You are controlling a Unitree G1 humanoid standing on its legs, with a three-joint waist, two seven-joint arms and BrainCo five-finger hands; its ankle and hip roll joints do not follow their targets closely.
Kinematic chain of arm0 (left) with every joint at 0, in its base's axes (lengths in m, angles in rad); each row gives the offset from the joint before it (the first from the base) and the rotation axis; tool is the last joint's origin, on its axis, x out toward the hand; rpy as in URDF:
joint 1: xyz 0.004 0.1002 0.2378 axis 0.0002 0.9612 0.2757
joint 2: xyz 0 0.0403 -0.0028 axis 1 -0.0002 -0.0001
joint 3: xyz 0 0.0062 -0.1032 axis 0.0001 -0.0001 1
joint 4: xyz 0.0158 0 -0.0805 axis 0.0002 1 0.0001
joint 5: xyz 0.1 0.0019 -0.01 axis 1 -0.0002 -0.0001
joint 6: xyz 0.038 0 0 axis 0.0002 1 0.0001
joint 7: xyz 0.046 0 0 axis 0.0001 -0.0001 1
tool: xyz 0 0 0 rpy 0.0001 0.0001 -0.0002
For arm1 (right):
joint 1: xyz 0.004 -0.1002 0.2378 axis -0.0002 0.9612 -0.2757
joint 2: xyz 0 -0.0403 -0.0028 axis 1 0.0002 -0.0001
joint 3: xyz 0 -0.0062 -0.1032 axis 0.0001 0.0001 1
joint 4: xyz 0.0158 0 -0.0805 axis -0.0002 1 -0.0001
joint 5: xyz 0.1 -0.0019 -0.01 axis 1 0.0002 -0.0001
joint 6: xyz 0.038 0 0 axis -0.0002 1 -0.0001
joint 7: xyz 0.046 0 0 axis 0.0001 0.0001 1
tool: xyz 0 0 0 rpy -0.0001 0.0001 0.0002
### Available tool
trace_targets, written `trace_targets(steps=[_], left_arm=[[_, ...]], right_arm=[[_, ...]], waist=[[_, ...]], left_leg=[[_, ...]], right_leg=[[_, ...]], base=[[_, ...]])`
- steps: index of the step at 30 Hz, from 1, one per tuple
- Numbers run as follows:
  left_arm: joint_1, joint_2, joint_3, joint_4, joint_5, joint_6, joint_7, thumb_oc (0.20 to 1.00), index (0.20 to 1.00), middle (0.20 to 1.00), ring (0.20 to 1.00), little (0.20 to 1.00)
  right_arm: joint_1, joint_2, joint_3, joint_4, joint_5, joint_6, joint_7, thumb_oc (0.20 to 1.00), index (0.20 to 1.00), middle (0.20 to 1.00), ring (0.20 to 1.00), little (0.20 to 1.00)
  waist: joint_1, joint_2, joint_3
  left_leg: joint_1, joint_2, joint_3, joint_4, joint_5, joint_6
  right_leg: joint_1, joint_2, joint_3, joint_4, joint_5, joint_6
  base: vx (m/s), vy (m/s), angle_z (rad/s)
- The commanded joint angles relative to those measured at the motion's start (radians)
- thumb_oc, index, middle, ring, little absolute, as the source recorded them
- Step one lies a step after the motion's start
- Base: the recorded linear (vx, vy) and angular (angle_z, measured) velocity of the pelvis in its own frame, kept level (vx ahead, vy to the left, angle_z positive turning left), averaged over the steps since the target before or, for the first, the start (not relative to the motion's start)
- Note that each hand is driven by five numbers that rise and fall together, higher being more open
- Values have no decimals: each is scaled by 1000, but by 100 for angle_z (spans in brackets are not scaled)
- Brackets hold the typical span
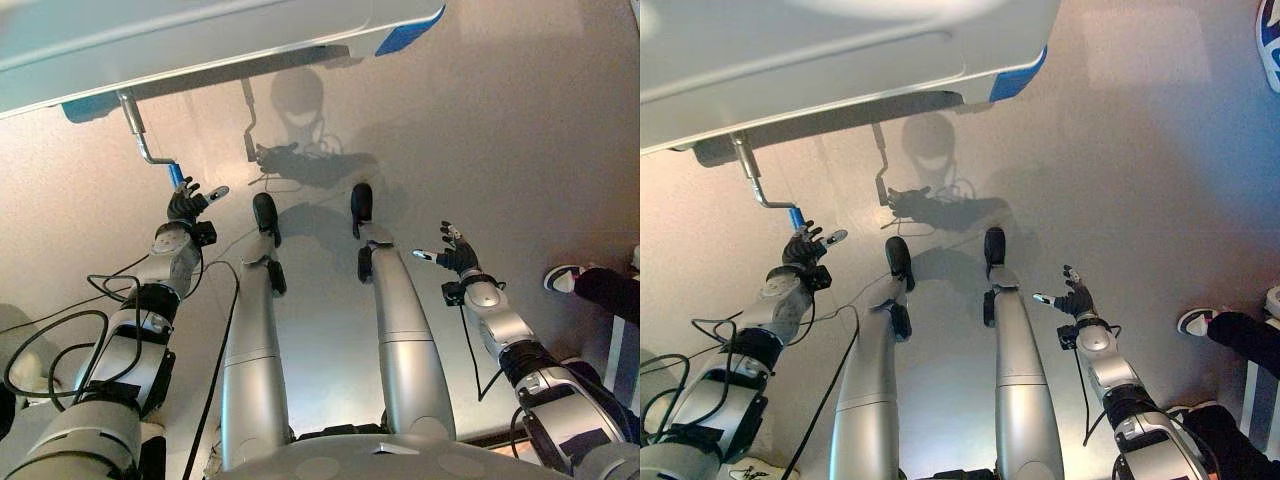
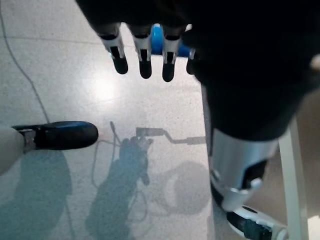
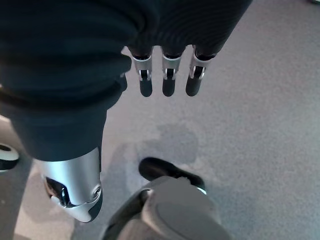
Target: Raise the hospital bed
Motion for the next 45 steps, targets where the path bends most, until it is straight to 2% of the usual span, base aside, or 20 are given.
trace_targets(steps=[1,13,27,37,45], left_arm=[[43,37,65,-6,-20,-12,25,1000,1000,1000,1000,1000],[163,21,146,-52,-36,-19,60,1000,1000,1000,1000,1000],[213,30,195,-7,-47,-4,74,1000,1000,1000,1000,1000],[297,7,153,-154,-8,-11,77,1000,1000,1000,1000,1000],[295,-33,138,-79,20,22,78,1000,1000,1000,1000,1000]], right_arm=[[115,-42,4,-85,20,-28,-23,1000,1000,1000,1000,1000],[140,-45,-25,-76,7,-23,-12,1000,1000,1000,1000,1000],[133,-52,-27,-78,10,-12,5,1000,1000,1000,1000,1000],[154,-60,-40,-91,4,2,25,1000,1000,1000,1000,1000],[143,-55,-34,-88,-9,10,26,1000,1000,1000,1000,1000]], waist=[[-10,20,-50],[2,31,-94],[15,31,-113],[24,35,-122],[28,34,-132]], left_leg=[[-38,-49,-7,97,-74,49],[-97,-60,-15,108,-72,55],[-140,-70,-25,128,-72,61],[-152,-84,-26,141,-63,64],[-157,-83,-33,140,-53,59]], right_leg=[[6,12,-36,-38,57,38],[-49,17,-48,-22,52,30],[-87,12,-59,2,53,33],[-97,11,-62,19,57,30],[-93,17,-64,9,66,27]], base=[[6,-15,-4],[0,0,0],[0,0,0],[5,9,1],[0,0,0]])
